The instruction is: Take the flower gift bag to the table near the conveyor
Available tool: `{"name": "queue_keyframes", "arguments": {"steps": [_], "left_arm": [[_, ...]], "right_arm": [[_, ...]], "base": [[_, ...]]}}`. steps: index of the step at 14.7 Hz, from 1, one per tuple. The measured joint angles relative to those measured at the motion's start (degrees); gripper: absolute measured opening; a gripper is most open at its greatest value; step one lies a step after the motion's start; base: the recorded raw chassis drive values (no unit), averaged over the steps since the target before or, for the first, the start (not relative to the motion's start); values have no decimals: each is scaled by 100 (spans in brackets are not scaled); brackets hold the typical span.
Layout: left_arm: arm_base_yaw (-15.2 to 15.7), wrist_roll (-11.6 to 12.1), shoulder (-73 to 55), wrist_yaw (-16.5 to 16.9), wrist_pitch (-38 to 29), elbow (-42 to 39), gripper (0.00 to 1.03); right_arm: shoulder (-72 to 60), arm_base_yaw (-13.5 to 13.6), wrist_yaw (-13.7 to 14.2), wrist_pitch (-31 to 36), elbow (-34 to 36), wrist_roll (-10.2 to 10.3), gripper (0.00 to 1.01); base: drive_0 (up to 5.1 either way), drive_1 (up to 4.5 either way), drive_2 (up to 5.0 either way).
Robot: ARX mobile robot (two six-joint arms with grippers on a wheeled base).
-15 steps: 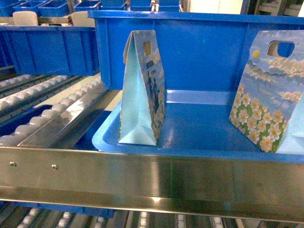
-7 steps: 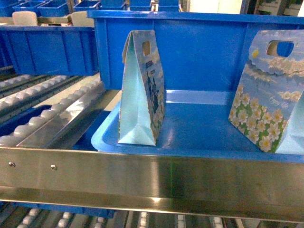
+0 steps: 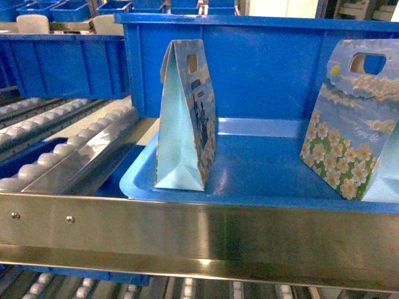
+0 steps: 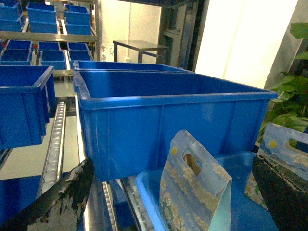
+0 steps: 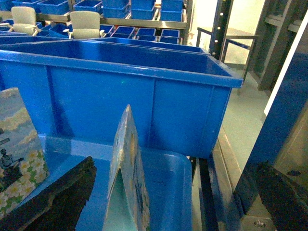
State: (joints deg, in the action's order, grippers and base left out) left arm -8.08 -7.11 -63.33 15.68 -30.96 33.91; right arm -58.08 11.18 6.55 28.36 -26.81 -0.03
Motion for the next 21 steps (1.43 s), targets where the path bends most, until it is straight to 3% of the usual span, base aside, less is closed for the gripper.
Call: {"name": "queue_keyframes", "arguments": {"steps": [3,10,14,15,16,18,21], "left_arm": [[0,-2,0,2,-4,0,98],[2,0,0,2,-7,0,98],[2,-2,0,2,-11,0,98],[2,0,0,2,-13,0,98],[2,0,0,0,-11,0,98],[2,-2,0,2,-11,0,98],[2,0,0,2,-11,0,98]], "right_arm": [[-343,9,-52,-48,-431,2,98],[-1211,315,-149,-275,-1220,2,98],[-1897,415,-352,-640,-1919,0,98],[-2378,245,-466,-957,-2218,0,98],[-2671,-205,-638,-1091,-2317,-2,98],[-2780,-295,-938,-1213,-2345,7,98],[-2809,-295,-940,-1158,-2323,68,98]], "base": [[0,0,0],[0,0,0],[0,0,0],[0,0,0],[0,0,0],[0,0,0],[0,0,0]]}}
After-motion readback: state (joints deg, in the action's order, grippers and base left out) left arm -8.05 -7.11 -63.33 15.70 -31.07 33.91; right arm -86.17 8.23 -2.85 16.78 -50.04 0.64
